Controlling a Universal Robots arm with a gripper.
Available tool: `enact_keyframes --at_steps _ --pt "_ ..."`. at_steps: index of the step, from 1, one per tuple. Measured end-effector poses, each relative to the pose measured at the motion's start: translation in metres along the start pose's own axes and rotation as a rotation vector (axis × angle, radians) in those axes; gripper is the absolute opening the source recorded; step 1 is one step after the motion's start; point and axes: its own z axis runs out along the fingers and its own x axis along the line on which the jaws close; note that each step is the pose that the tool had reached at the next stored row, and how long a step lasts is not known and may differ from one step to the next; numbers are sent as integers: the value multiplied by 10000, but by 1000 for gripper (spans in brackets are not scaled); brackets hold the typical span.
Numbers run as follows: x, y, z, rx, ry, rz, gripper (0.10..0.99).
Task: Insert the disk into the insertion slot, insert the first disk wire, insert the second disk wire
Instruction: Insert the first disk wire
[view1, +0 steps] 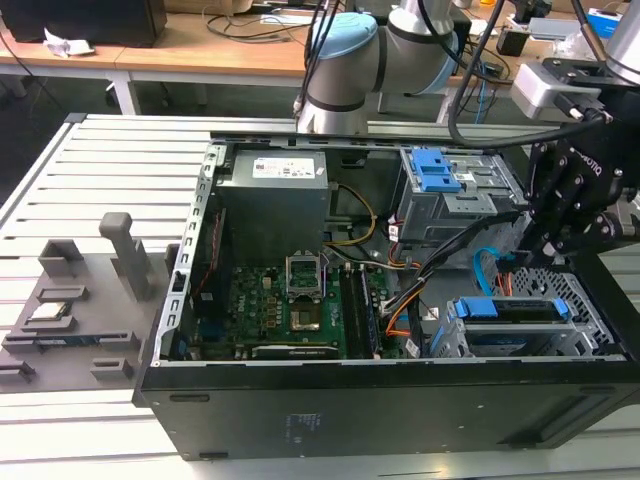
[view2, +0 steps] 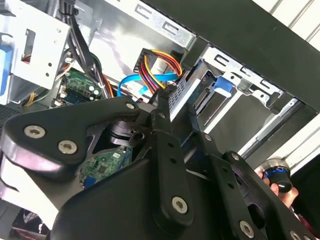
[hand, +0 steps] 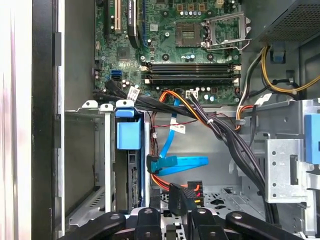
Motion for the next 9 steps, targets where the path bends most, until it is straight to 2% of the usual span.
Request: enact_keyframes --at_steps 9 --pt "-42 -2 87 1 20 1 302"
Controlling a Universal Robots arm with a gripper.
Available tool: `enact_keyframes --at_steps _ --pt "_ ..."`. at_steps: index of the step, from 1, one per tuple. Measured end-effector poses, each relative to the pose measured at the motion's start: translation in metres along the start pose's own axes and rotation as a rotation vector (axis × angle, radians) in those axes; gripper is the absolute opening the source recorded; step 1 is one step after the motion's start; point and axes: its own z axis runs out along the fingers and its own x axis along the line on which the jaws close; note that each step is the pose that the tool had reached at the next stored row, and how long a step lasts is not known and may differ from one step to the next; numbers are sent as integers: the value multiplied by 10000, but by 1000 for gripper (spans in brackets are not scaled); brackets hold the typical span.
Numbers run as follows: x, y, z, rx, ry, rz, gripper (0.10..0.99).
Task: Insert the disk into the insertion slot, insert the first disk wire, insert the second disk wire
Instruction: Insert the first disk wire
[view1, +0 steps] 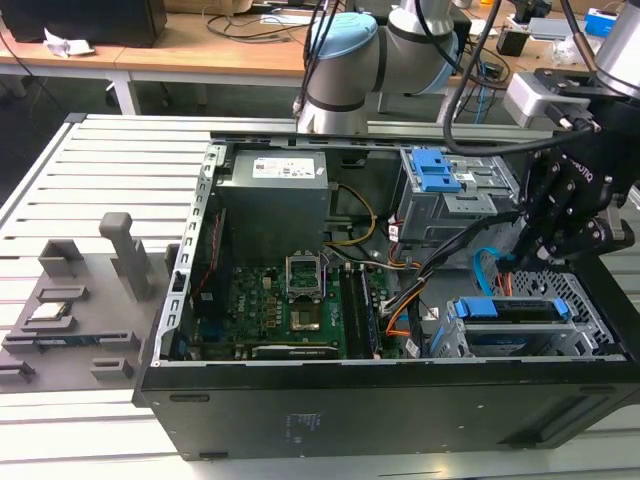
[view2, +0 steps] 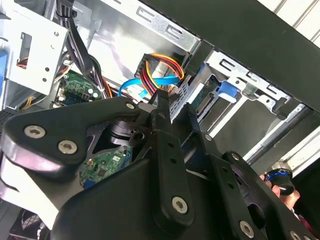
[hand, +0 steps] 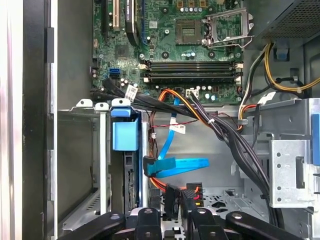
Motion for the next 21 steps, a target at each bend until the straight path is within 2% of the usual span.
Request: enact_keyframes --at_steps 3,7,9,17,21 --pt "-1 -1 16 1 34 1 302" --pt "-1 -1 17 1 36 1 302" --pt "-1 -1 17 1 41 1 169" --pt "-1 -1 17 1 52 2 169" --pt "96 -4 21 1 51 2 169"
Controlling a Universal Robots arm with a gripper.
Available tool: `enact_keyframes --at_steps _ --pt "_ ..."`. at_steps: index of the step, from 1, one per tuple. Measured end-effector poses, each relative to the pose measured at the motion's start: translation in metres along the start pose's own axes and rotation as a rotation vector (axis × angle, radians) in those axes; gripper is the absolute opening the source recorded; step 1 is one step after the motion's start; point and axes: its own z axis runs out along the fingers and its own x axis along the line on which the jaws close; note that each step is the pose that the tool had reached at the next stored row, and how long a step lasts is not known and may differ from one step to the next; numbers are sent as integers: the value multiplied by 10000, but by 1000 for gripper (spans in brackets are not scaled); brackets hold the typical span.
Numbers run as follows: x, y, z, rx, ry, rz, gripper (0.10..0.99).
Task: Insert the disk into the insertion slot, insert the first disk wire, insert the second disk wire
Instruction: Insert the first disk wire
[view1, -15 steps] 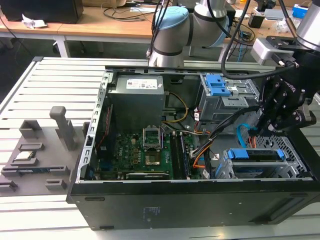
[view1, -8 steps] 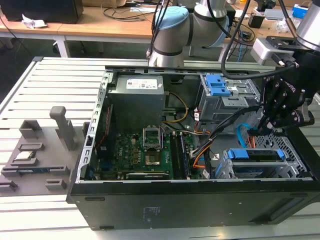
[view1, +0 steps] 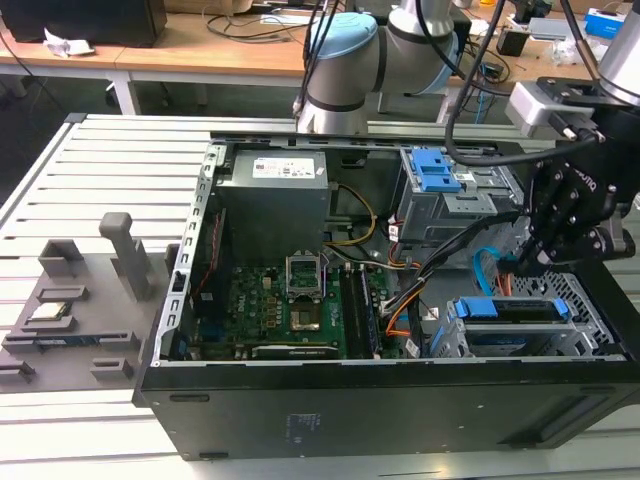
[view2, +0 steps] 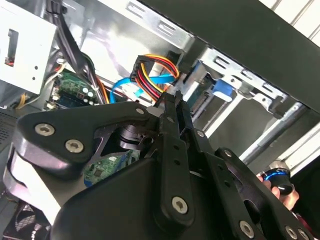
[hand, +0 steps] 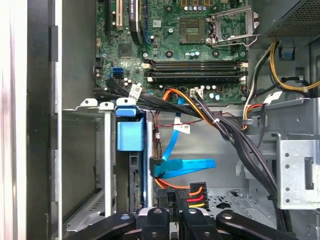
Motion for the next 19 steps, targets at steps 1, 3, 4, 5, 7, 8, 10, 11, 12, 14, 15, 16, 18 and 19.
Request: enact_keyframes --at_steps 1,3,4,5,7,8,10,11,12,14,15,16,18,19 --pt "37 -2 1 0 1 -1 169" --pt "106 -3 5 0 0 1 169" --pt "130 -4 6 0 0 -1 169" --pt "154 -5 6 0 1 0 169" --pt "225 -7 21 1 1 0 169" --pt "234 -8 39 1 -1 -1 169" --pt "234 -16 83 0 1 0 169" --pt "233 -24 94 -1 1 0 169" --pt "231 -35 103 0 1 0 169" --pt "225 -43 117 -1 3 0 169" --pt "223 -43 124 -1 3 0 169" --pt "216 -44 131 -1 0 -1 169" --pt "216 -45 134 -1 4 -1 169" --pt "215 -46 136 -1 3 -1 169"
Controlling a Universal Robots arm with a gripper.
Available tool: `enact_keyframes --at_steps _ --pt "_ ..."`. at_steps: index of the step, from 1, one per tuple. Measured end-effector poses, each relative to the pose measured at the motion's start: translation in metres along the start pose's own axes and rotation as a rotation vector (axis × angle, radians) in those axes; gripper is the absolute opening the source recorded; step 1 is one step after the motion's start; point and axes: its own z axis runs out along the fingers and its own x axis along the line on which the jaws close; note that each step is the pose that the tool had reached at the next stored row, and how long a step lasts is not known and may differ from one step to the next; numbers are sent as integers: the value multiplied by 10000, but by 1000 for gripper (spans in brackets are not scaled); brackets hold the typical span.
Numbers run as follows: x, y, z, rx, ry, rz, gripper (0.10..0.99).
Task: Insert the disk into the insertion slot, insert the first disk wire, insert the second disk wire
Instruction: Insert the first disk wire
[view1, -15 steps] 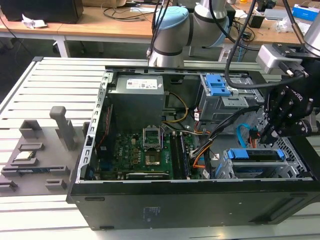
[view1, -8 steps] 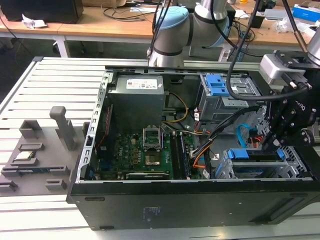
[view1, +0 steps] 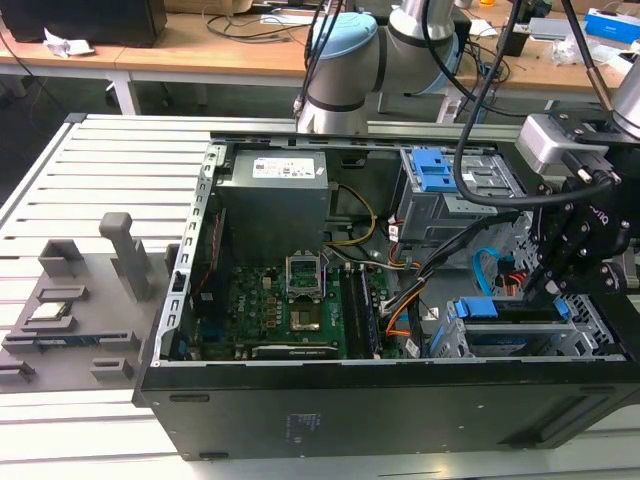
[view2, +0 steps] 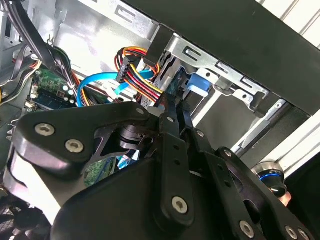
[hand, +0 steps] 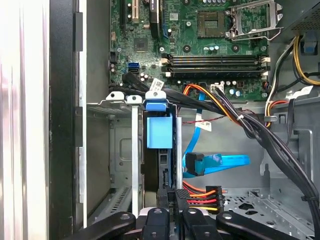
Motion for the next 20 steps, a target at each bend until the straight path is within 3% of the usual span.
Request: enact_keyframes --at_steps 8,20 --pt "4 -11 4 0 -2 0 169" --pt "4 -14 71 0 -17 -1 180"
